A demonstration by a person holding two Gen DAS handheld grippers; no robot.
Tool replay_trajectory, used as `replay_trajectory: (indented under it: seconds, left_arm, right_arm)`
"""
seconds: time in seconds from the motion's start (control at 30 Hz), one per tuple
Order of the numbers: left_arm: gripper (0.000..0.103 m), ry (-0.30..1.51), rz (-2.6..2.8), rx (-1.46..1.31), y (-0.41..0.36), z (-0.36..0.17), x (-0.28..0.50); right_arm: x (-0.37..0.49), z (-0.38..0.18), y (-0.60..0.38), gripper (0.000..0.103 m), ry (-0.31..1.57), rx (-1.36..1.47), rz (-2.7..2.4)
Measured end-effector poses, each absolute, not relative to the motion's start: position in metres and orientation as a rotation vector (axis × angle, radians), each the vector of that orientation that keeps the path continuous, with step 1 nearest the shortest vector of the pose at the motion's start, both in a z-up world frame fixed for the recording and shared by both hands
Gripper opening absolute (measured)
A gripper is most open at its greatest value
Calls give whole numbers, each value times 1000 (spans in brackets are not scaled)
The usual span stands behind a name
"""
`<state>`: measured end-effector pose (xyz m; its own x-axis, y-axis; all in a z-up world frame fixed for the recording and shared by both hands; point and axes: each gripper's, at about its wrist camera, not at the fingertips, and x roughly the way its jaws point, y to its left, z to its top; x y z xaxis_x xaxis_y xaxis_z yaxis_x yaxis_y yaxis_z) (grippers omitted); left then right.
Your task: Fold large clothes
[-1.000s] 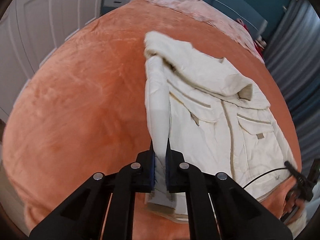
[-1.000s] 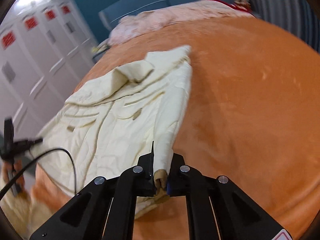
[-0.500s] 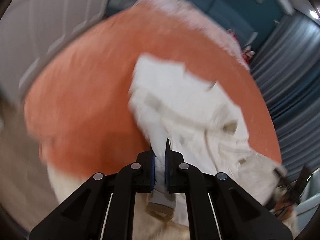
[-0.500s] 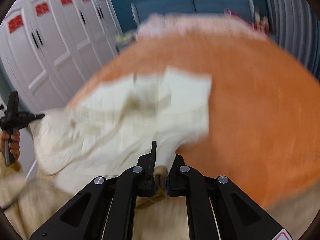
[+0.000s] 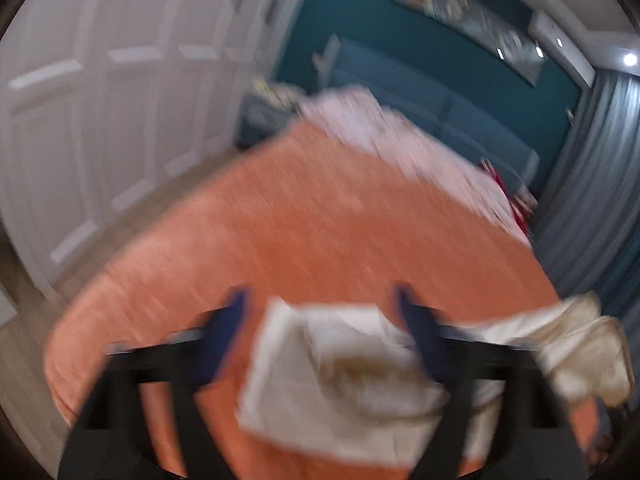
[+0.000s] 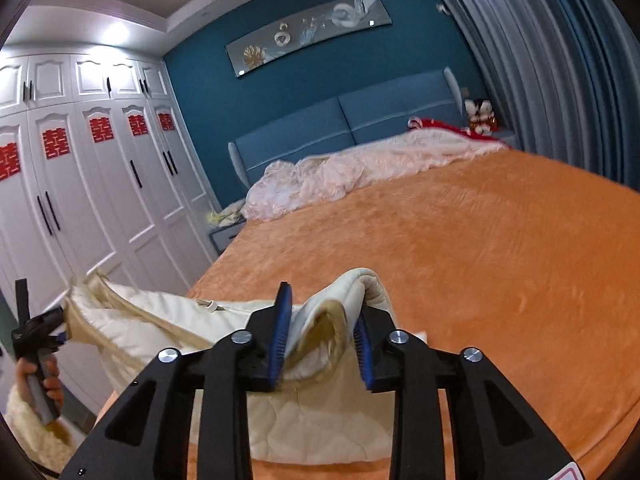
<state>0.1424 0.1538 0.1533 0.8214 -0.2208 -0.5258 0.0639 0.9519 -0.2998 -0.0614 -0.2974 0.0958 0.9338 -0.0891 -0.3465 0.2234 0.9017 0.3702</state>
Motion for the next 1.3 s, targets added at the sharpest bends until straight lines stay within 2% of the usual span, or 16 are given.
replay_trajectory:
  seconds: [0.07,0.1,0.17,0.2,0.43,0.6,0.77,0.83,0.87,0.9,0.97,1.0,1.03,1.07,1.13,1.3]
  left_arm:
    - [85,586,-131,-235,152,150,150]
    - [85,610,-142,-227,150,146,156]
    - [85,655,-144,-209,143,135,171]
    - [85,671,-138,-195,138,130,177]
    - [85,726,-171,-122,118,100,173]
    - [85,881,-180,-135,121,52,189]
    - [85,1045,-213,-241,120,-5,218]
    - [74,1069,-221,-272,116,-18,225]
    - [70,1077,-229,-274,113,-22,227]
    - [62,1084,-223,-263,108,-26,231]
    - [47,1091,-222,-258,103,-30,237]
    - [34,1094,-231,-265,102,-30,240]
    - [22,1090,-233,-270,102,-29,242]
    - [17,1076,-237,-274,101,-25,243]
    - [10,1035,-242,-269,99,-13,244]
    - [9,903,-260,-293,100,32,248]
  right_arm:
    - [-46,83,-306,28,383,467,-159]
    - [-39,81,-309,33,379,486,-167]
    - [-26,90,-312,68,306,458,-232]
    - [-19,95,-314,70,285,447,-251]
    - [7,115,-304,70,336,339,-227]
    - [5,54,-278,70,512,194,-238]
    - [25,-1,-296,70,631,251,-262]
    - [41,-24,-310,70,689,306,-288]
    - [47,-35,-318,69,714,344,-299]
    - [51,-44,-322,68,733,373,-305]
    - [60,-55,-333,53,760,427,-303]
    - [68,-60,-337,47,775,446,-305]
    - [74,-63,-339,25,789,454,-299]
    - [79,-64,-338,2,805,451,-292]
    - [79,-53,-335,2,771,431,-281]
    - [66,7,-336,1,573,374,-305]
